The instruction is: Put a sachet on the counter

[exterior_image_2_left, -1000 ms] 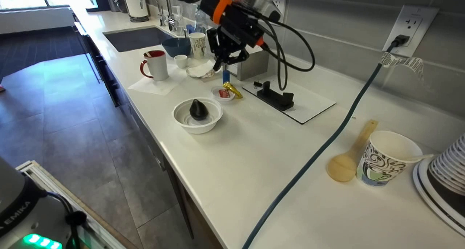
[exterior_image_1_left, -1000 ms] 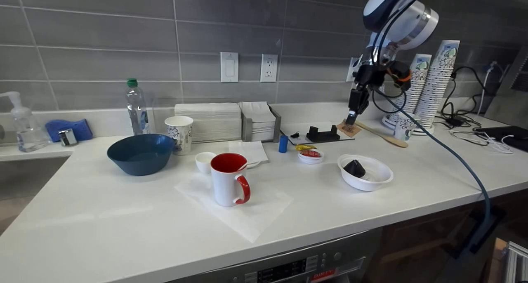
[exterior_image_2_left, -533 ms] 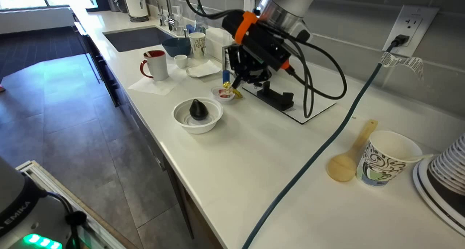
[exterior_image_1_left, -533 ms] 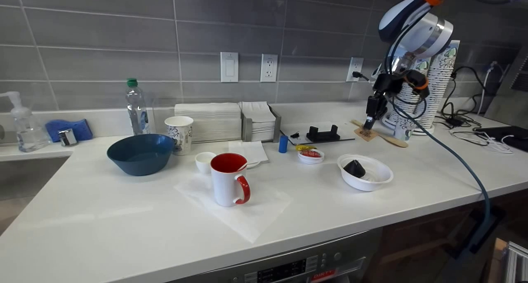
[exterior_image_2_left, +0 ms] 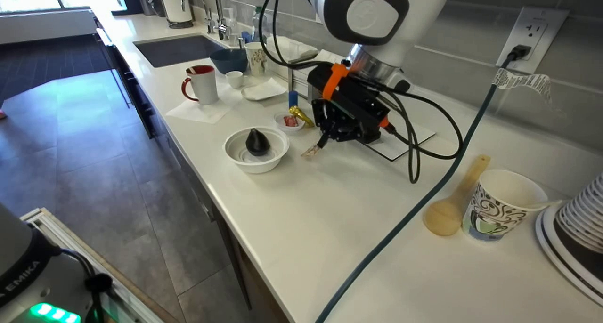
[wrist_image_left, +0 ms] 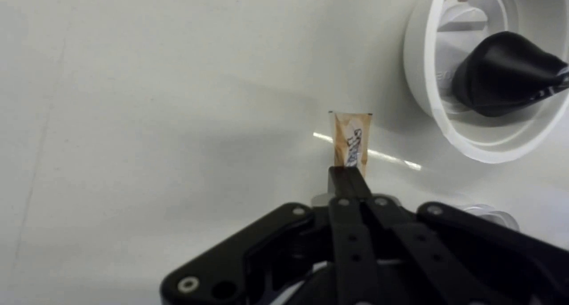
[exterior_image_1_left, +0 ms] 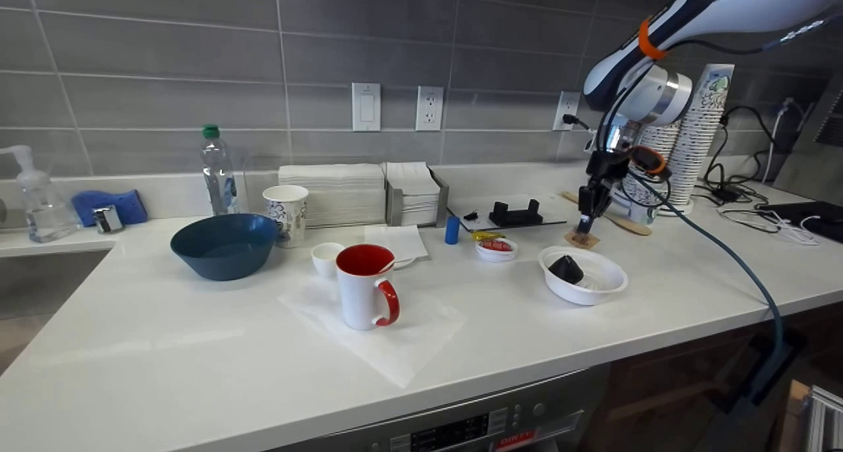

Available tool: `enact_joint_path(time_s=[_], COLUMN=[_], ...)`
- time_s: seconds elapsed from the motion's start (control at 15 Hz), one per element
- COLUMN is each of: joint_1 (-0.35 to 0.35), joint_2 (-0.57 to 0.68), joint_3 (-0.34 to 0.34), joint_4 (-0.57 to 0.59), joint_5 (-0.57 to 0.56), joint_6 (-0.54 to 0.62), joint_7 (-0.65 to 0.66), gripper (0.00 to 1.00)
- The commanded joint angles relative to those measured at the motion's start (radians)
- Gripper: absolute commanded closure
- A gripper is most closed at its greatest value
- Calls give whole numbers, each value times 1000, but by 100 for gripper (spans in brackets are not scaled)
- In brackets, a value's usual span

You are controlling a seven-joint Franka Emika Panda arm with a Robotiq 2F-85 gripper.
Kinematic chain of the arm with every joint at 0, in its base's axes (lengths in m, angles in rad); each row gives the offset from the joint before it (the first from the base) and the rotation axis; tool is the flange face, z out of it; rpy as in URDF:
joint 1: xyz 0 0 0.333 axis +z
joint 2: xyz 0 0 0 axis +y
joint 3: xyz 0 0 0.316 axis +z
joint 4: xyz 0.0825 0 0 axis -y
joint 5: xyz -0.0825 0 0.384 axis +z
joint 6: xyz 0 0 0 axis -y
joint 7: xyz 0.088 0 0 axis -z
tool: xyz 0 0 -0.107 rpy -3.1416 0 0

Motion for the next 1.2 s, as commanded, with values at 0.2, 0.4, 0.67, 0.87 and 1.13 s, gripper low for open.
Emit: enact_joint_path(time_s=[0.2,0.4,0.67,0.87,1.13], joint_1=[-18,-15,-20,-24,-24], joint_2=[90,92,78,79,79], joint_3=[41,61,73,72,72], joint_4=[82,106,76,74,74], joint_5=[-81,-100,-89,-88,-88], joint_6=[-28,-66,-31,-31,-31], joint_7=[33,26,17,17,17], gripper=[73,54,51,40,40])
